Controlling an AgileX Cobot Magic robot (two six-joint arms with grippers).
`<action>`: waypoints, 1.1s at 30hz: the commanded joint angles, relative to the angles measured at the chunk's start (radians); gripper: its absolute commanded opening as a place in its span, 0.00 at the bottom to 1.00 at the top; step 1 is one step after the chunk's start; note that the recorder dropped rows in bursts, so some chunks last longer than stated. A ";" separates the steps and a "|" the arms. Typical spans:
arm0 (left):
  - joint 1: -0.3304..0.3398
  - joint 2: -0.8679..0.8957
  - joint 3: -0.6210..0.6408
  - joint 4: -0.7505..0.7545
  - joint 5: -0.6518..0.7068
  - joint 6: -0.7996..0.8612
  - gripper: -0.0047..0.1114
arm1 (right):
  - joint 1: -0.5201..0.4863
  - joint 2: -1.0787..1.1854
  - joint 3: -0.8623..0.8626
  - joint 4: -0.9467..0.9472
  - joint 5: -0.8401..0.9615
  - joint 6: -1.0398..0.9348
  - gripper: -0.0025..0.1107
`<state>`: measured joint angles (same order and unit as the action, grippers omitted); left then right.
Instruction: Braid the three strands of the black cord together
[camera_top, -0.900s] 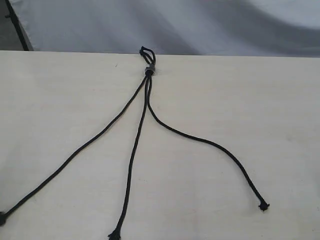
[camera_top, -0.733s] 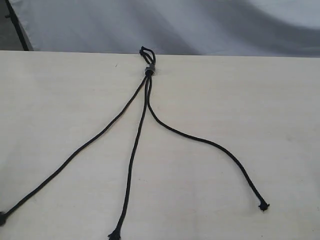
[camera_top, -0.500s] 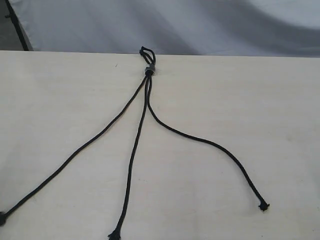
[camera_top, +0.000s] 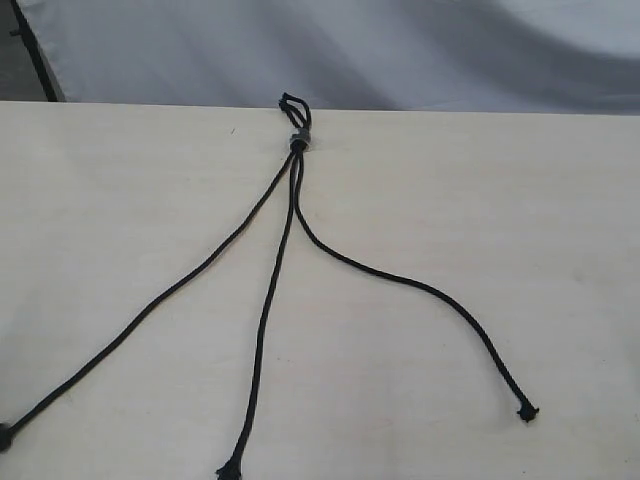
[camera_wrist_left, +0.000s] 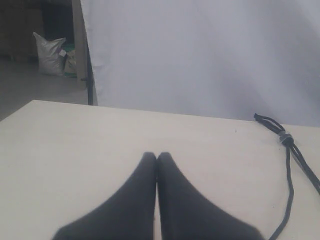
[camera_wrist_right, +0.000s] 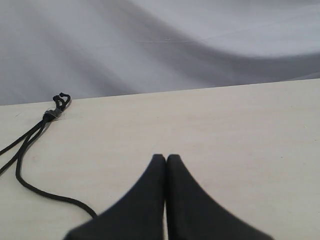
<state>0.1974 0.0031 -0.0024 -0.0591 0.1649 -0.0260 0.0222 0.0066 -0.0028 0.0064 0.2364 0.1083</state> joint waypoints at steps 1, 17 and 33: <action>0.002 -0.003 0.002 0.004 -0.003 -0.003 0.05 | 0.004 -0.007 0.003 -0.006 -0.011 0.001 0.02; 0.002 -0.003 0.002 -0.029 -0.479 -0.255 0.05 | 0.004 -0.007 0.003 0.244 -0.439 0.219 0.02; 0.002 0.343 -0.440 0.089 -0.129 -0.285 0.04 | 0.283 0.548 -0.438 -0.784 -0.357 0.934 0.02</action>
<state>0.1974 0.2414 -0.3747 0.0189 -0.0888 -0.3200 0.2310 0.3817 -0.3758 -0.6461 -0.1707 0.9665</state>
